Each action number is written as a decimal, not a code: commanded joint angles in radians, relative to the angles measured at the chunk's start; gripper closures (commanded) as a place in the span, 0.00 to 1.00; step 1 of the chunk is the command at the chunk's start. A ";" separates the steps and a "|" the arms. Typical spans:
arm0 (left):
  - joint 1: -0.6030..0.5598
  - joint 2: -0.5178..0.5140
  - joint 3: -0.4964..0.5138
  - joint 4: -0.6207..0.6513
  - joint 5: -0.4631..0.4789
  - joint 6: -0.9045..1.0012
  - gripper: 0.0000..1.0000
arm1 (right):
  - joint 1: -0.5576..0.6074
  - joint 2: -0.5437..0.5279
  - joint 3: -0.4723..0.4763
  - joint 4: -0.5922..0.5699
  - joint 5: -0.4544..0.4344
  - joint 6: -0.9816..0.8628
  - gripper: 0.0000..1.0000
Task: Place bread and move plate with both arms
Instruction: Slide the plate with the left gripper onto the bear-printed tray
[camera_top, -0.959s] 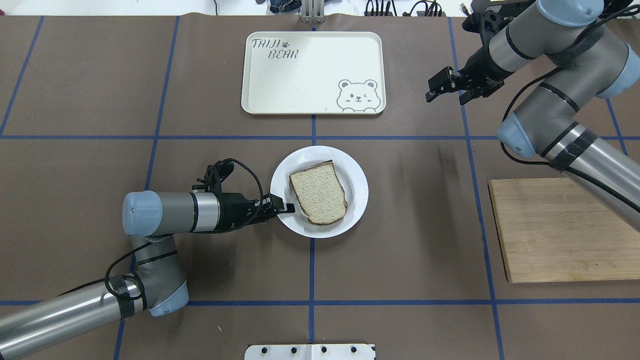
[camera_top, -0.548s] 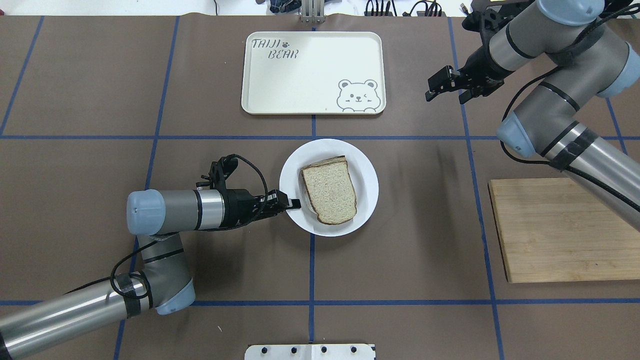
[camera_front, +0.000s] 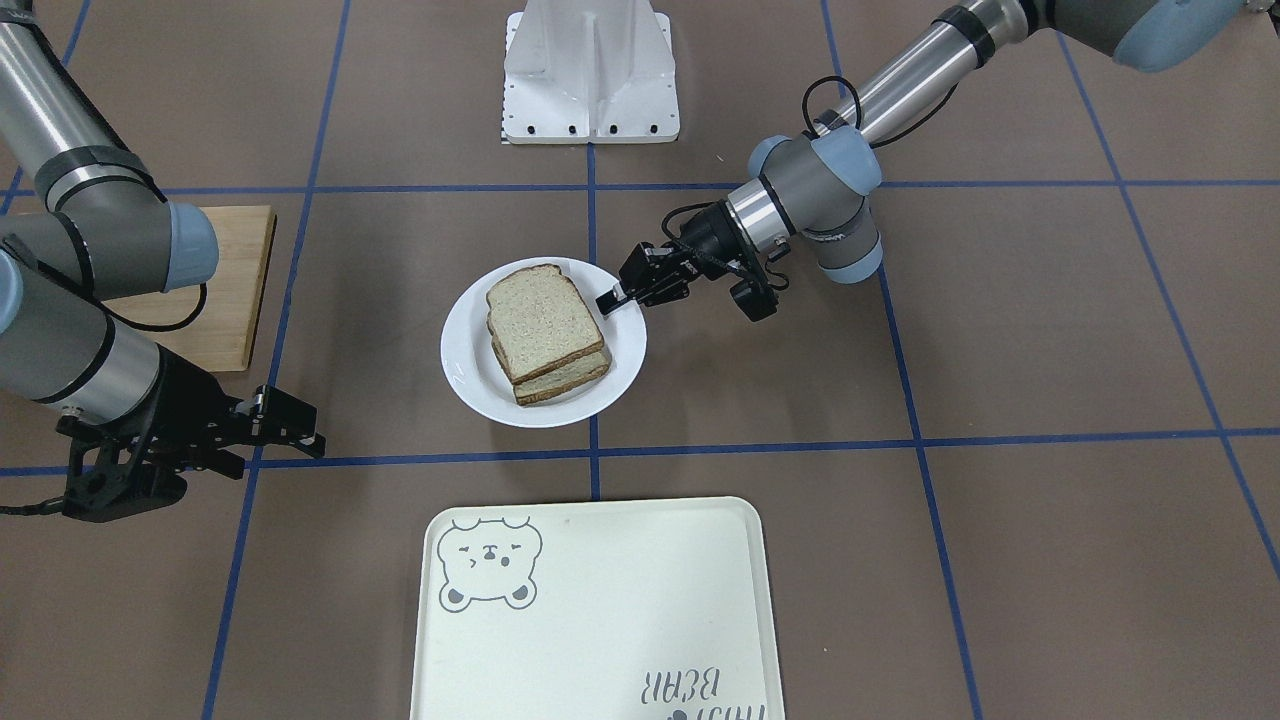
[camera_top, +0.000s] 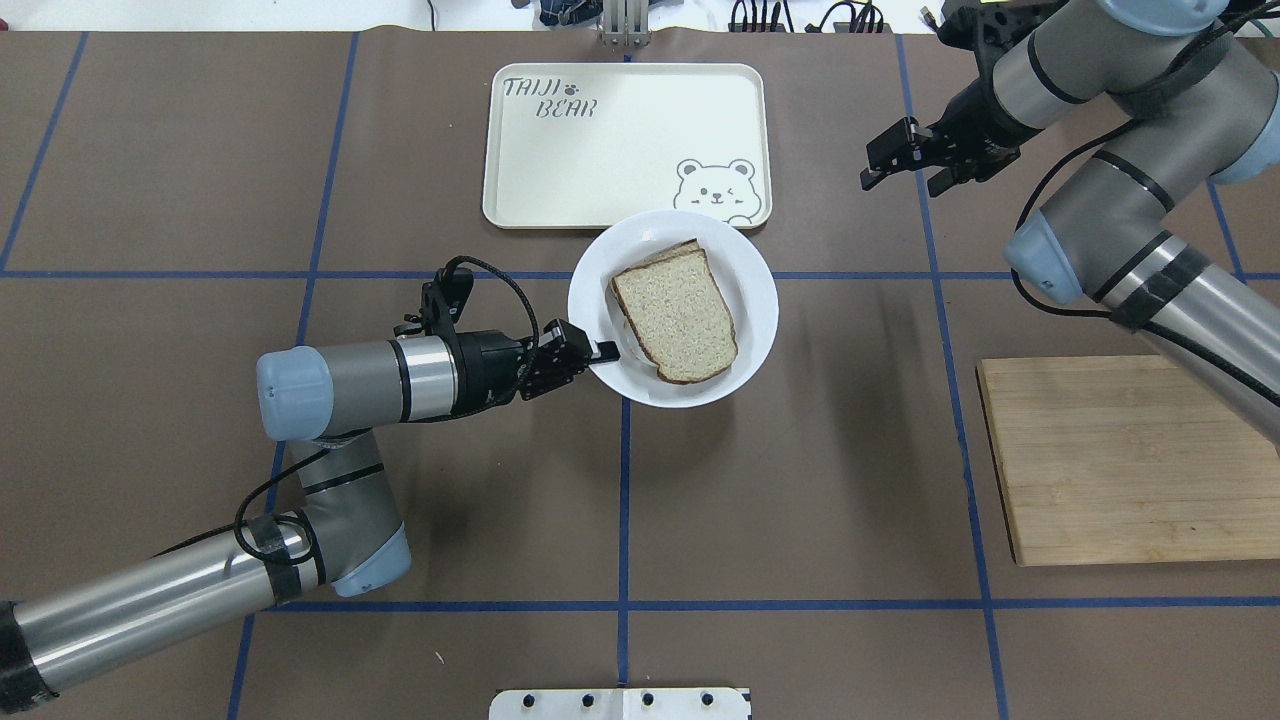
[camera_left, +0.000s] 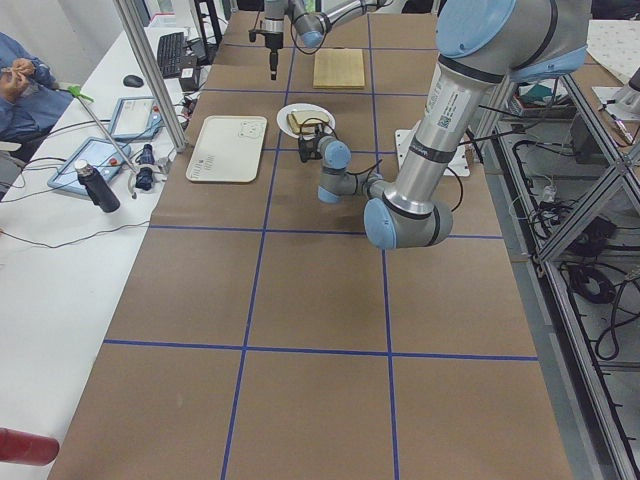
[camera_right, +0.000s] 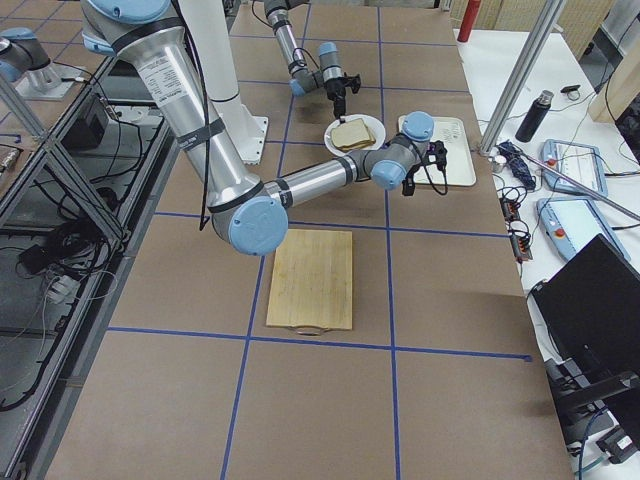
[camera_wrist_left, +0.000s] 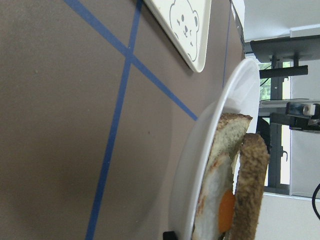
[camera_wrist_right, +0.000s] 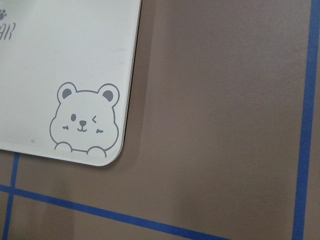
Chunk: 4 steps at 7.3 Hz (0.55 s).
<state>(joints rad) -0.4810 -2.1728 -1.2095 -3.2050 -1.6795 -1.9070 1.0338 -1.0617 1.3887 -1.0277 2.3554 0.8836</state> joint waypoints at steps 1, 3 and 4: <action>-0.042 -0.063 0.007 0.115 0.082 -0.120 1.00 | 0.079 -0.027 0.007 0.000 0.051 0.000 0.00; -0.064 -0.183 0.063 0.343 0.180 -0.191 1.00 | 0.103 -0.082 0.047 0.001 0.053 0.000 0.00; -0.065 -0.203 0.140 0.347 0.231 -0.236 1.00 | 0.115 -0.102 0.062 0.002 0.054 0.000 0.00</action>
<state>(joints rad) -0.5408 -2.3345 -1.1452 -2.9051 -1.5125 -2.0892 1.1341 -1.1356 1.4294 -1.0268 2.4074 0.8836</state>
